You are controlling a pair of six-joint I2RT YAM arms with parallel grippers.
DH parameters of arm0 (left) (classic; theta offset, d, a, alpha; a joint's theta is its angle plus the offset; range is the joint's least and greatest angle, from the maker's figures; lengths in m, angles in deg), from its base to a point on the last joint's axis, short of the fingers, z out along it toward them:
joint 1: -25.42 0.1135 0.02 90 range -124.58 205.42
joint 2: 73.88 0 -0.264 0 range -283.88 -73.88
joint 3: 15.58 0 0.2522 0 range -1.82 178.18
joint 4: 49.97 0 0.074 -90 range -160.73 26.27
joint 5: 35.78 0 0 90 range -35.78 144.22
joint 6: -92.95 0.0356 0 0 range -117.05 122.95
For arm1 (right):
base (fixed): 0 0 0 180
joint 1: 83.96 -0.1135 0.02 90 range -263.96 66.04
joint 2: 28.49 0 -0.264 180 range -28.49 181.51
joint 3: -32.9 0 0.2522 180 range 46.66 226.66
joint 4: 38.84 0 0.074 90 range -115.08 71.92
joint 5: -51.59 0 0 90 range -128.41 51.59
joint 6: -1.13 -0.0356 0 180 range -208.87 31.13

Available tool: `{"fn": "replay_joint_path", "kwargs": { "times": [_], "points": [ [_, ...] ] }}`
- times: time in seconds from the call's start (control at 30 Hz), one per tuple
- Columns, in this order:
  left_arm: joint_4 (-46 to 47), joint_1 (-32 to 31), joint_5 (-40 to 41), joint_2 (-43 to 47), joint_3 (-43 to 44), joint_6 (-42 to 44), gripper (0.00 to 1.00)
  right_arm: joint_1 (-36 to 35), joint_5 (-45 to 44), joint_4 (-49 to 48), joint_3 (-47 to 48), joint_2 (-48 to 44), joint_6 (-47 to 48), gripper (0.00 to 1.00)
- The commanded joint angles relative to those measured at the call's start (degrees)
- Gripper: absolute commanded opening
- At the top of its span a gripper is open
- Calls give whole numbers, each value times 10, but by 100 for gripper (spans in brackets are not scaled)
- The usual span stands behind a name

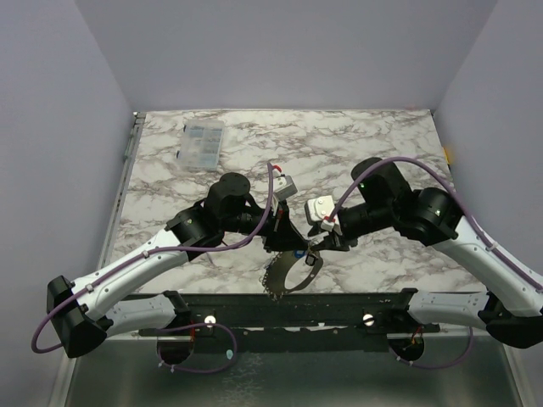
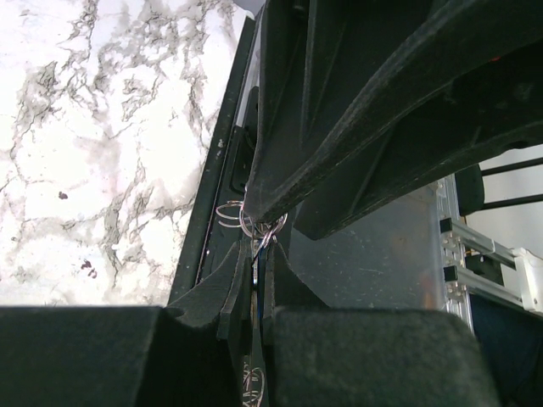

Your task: Put the keys on the keyring

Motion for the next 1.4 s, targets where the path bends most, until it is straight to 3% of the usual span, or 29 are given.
{"fn": "replay_joint_path", "kwargs": {
  "times": [0.0,0.3,0.7,1.37],
  "points": [
    [16,2,-4,11,22,-3,0,-3,-6,-11,-16,0,7,37],
    [15,2,-3,19,22,-1,0,-2,-20,-13,-19,-6,9,28],
    [15,2,-8,24,21,-1,0,-3,-16,-27,-17,-18,21,3],
    [16,2,-35,29,37,8,0,-2,55,-212,-76,-136,4,1]
  ]
}}
